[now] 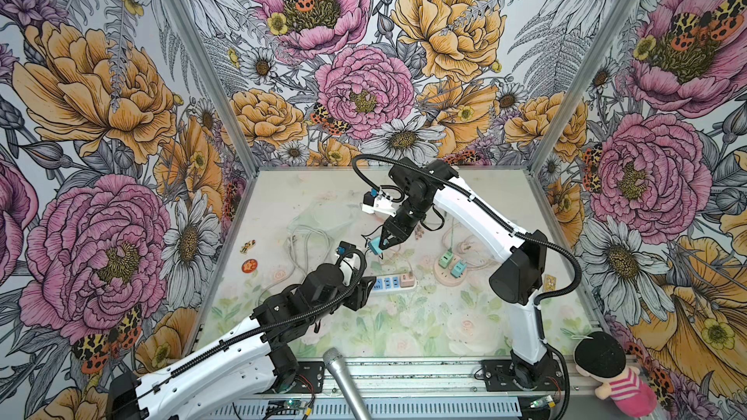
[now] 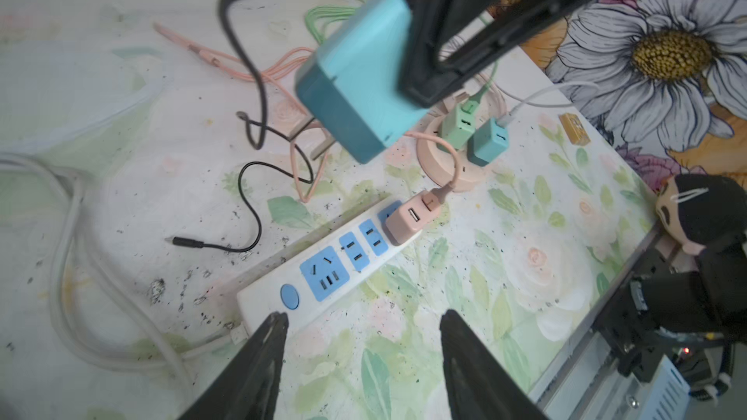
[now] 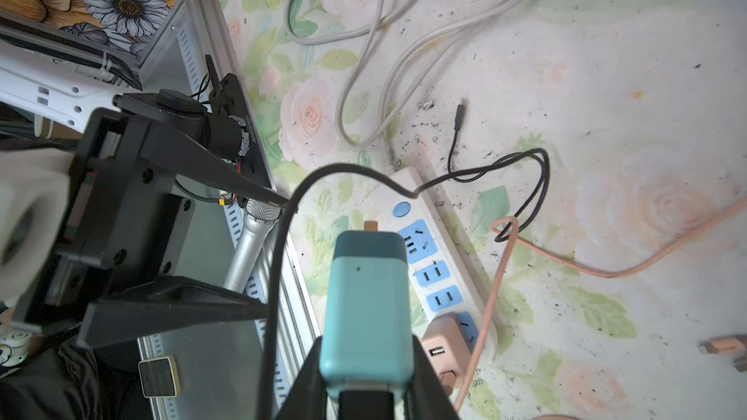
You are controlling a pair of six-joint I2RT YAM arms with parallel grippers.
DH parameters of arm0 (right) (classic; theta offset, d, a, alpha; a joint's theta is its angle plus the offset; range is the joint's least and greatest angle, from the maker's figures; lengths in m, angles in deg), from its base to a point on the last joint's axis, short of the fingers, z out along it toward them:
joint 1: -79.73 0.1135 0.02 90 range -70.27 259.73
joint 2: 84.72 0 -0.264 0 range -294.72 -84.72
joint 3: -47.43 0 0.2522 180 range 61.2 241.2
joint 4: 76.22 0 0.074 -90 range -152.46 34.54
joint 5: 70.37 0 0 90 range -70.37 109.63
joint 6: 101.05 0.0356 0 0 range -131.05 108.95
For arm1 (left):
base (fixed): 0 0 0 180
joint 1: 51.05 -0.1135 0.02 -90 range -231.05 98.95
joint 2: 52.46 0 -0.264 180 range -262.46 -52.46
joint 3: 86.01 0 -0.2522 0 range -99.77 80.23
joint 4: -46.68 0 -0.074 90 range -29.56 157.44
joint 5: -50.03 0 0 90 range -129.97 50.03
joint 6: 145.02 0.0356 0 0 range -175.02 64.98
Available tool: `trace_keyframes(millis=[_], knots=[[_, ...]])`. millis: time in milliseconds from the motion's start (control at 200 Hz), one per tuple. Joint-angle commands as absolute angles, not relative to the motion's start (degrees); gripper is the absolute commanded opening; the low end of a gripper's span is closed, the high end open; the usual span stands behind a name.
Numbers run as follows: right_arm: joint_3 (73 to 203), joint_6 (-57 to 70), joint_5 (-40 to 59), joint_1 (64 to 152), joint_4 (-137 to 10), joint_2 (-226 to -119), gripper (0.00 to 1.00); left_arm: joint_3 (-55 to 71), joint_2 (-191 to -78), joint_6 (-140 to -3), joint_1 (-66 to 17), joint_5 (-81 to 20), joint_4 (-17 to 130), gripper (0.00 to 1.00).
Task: Insert the plug
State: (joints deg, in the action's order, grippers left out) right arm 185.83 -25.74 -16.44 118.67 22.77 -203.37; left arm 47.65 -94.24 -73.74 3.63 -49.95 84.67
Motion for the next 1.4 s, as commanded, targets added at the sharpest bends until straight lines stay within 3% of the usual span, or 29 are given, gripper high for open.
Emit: trace_keyframes(millis=[0, 250, 986, 1051, 1296, 1396], knots=[[183.6, -27.6, -19.1, 118.8, 22.2, -200.8, 0.0, 48.7, -94.2, -64.2, 7.2, -51.5, 79.3, 0.62], [180.6, -28.6, -21.1, 118.7, 22.2, -199.6, 0.0, 46.6, -97.2, -54.7, 8.7, -58.0, 76.0, 0.62], [176.2, -30.0, -26.5, 118.8, 22.0, -197.8, 0.0, 43.5, -108.3, -45.0, 1.3, -50.0, 65.7, 0.61], [176.1, -30.1, -26.8, 118.8, 22.0, -197.8, 0.0, 43.7, -108.2, -45.4, 1.1, -50.3, 64.7, 0.56], [175.7, -30.0, -26.7, 118.7, 21.8, -197.9, 0.0, 45.5, -103.2, -47.5, 0.3, -53.0, 64.0, 0.19], [175.6, -29.8, -27.1, 118.7, 21.3, -198.0, 0.04, 46.8, -101.6, -48.4, 0.2, -53.9, 62.8, 0.21]])
